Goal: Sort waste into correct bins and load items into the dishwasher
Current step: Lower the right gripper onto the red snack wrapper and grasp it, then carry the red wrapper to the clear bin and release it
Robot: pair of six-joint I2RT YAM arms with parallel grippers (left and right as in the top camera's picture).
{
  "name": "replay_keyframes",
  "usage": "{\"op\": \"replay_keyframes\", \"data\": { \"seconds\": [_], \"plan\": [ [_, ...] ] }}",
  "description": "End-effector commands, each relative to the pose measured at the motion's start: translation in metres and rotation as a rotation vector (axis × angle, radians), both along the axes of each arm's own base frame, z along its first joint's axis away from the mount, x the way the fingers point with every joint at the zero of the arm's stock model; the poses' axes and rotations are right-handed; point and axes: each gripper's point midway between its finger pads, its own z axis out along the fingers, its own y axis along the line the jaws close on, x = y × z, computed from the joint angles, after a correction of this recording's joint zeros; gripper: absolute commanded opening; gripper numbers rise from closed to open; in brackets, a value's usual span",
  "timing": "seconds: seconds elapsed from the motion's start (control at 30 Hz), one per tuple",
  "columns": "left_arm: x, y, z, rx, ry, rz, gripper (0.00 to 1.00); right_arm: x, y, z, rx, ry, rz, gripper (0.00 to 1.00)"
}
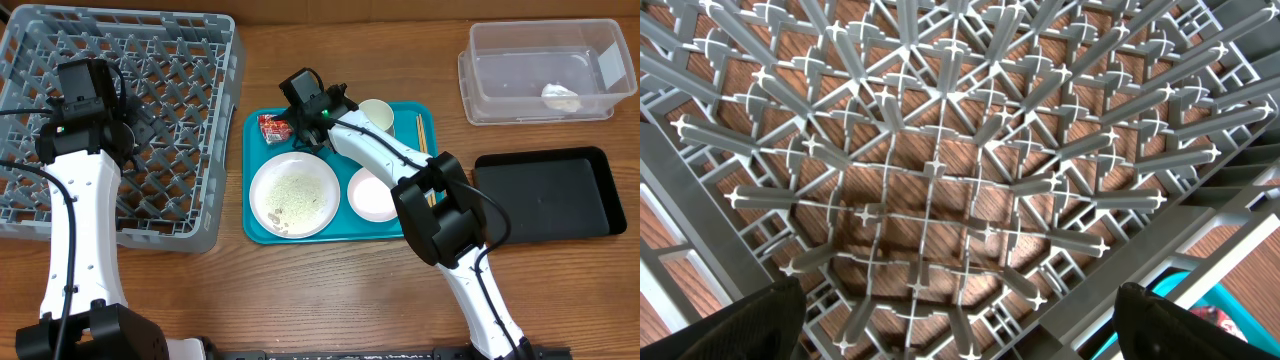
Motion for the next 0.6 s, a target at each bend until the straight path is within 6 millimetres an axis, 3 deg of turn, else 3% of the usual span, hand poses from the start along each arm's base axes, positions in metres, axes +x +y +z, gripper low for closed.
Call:
{"op": "replay_keyframes", "data": {
  "seconds": [0.0, 0.07, 0.17, 0.3, 0.43, 0.57],
  "plan": [
    [0.001, 0.001, 0.016, 0.007, -0.045, 0.009, 1.0, 0.009, -0.012, 0.012, -0.007, -0.016, 0.004, 0.04],
    [0.001, 0.001, 0.016, 0.008, -0.044, 0.009, 1.0, 0.018, -0.014, 0.034, 0.0, -0.061, 0.049, 0.04],
    [0.001, 0.001, 0.016, 0.007, -0.045, 0.009, 1.0, 0.033, -0.02, 0.086, 0.017, -0.163, 0.111, 0.04],
    [0.001, 0.001, 0.016, 0.008, -0.045, 0.009, 1.0, 0.055, -0.057, 0.178, 0.013, -0.345, 0.127, 0.04],
    [0.001, 0.001, 0.016, 0.008, -0.044, 0.009, 1.0, 0.067, -0.133, 0.268, -0.034, -0.519, 0.069, 0.04],
    [0.001, 0.001, 0.016, 0.007, -0.045, 0.009, 1.0, 0.069, -0.231, 0.306, -0.102, -0.548, -0.111, 0.04]
  ]
}}
